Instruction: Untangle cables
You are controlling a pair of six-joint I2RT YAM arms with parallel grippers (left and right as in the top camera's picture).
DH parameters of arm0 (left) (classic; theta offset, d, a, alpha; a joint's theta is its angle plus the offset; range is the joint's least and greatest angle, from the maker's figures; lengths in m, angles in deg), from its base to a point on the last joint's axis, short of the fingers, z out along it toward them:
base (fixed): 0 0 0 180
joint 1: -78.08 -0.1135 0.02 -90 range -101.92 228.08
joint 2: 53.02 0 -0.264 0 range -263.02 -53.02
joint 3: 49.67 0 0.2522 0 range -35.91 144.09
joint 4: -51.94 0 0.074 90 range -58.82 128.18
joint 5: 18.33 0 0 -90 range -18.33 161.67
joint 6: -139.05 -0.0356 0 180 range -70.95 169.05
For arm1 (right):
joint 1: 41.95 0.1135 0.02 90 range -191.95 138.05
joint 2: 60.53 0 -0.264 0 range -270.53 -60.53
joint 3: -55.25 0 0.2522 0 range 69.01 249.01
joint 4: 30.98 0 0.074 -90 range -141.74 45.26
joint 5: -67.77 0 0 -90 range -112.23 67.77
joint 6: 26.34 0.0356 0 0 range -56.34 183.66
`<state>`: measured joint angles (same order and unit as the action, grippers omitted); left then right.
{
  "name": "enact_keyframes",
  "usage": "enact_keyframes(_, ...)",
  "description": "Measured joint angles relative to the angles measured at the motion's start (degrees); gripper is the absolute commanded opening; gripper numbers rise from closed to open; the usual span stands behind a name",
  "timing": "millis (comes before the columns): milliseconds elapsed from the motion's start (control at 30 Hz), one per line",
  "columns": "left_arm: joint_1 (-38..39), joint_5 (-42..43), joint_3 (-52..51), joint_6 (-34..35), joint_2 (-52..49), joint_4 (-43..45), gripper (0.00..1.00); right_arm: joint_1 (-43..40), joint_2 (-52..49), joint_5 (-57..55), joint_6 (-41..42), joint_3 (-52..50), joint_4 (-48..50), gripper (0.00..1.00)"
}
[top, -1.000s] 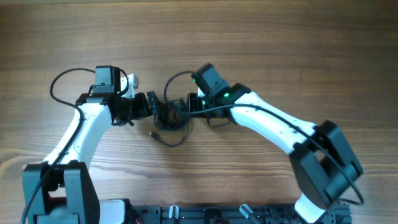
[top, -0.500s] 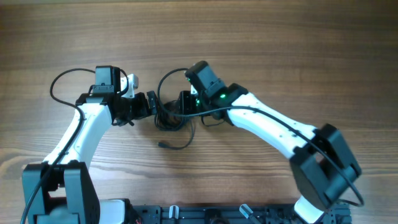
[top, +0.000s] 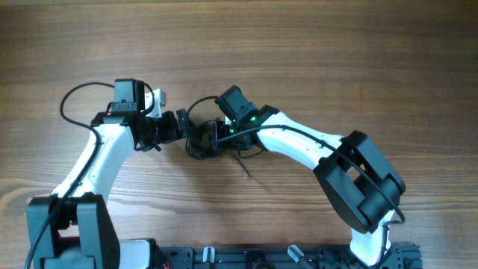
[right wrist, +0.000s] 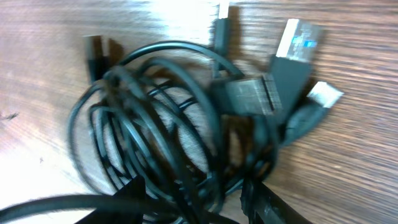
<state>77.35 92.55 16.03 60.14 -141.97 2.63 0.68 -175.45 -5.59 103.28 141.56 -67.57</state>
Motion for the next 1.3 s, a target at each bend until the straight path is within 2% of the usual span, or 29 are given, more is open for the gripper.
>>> enact_keyframes(367,0.0,0.0,0.0,-0.02,0.0,0.0,1.0,-2.62,6.93,1.51,-3.96,2.25,-6.4,0.6)
enact_keyframes(433,0.0,0.0,0.0,0.0,0.0,0.0,1.0,-2.6,6.93,0.63,-4.02,2.29,-9.33,0.63)
enact_keyframes(633,0.0,0.0,0.0,0.0,0.0,0.0,1.0,-2.56,6.93,-2.05,-4.37,2.27,-13.66,0.64)
enact_keyframes(867,0.0,0.0,0.0,0.0,0.0,0.0,1.0,-1.88,6.93,-3.04,-4.39,2.27,-14.36,0.64)
enact_keyframes(1033,0.0,0.0,0.0,0.0,0.0,0.0,1.0,-1.75,6.14,-4.55,-4.42,2.27,-16.76,0.7)
enact_keyframes(1100,0.0,0.0,0.0,0.0,0.0,0.0,1.0,-1.75,5.18,-5.38,-4.42,2.27,-18.27,0.75)
enact_keyframes(1300,0.0,0.0,0.0,0.0,0.0,0.0,1.0,-2.4,4.26,-6.23,-5.44,2.27,-18.6,0.75)
